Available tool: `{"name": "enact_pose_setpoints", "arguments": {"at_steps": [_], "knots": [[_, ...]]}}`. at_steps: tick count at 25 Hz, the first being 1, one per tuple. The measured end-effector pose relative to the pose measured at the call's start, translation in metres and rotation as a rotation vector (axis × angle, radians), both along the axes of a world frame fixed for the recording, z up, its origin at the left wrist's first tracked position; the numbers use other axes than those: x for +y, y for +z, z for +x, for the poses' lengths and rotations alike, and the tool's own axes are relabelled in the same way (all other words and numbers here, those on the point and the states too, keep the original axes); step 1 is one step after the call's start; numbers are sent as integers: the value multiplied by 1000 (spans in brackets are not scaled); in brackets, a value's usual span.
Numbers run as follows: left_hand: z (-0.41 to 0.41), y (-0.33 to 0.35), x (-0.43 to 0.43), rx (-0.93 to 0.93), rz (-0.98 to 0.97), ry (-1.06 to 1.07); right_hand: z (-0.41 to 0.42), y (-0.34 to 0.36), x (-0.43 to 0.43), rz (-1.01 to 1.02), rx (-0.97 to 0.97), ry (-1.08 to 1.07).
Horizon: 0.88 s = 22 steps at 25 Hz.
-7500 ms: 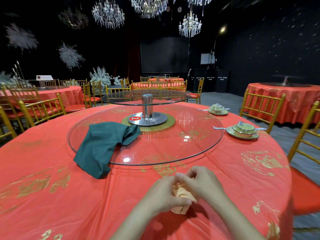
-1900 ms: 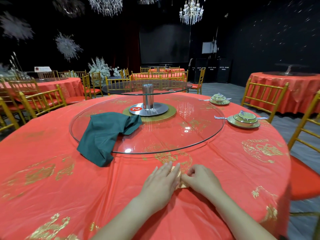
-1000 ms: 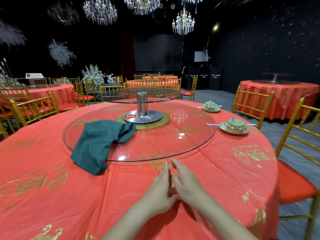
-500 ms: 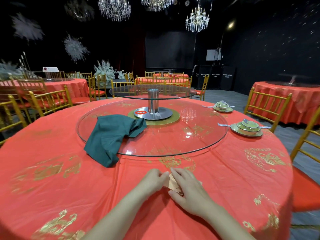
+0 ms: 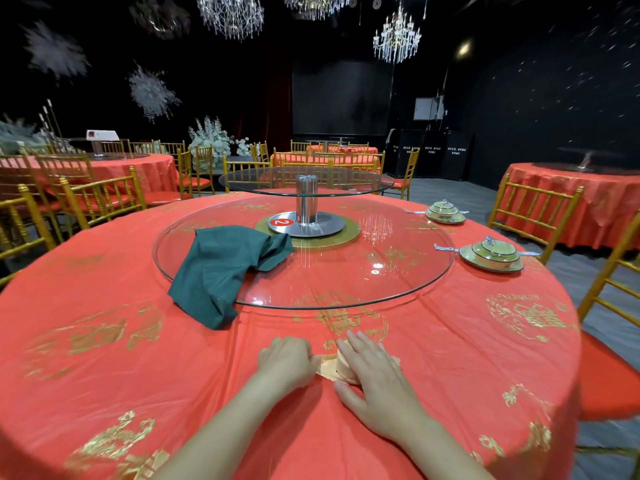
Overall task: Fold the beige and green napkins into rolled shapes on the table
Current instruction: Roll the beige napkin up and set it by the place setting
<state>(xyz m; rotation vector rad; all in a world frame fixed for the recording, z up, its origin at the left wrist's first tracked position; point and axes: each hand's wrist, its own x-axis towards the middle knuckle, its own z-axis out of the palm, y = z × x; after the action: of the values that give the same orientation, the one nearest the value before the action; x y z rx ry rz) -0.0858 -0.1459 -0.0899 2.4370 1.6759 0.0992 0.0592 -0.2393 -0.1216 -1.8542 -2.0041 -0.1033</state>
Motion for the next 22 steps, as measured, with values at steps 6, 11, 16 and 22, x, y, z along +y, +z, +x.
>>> {"name": "enact_pose_setpoints", "arguments": {"at_steps": [6,11,16,22], "knots": [[-2,-8,-1,-170,69,-64,0,0,-5,27,-6,22],[17,-8,3,-213,17,42,0,-4,-4,57,13,28],[11,-19,9,-182,89,39,1,-4,-4,38,20,34],[-9,-7,13,-336,30,150,3,2,-4,96,169,11]]}}
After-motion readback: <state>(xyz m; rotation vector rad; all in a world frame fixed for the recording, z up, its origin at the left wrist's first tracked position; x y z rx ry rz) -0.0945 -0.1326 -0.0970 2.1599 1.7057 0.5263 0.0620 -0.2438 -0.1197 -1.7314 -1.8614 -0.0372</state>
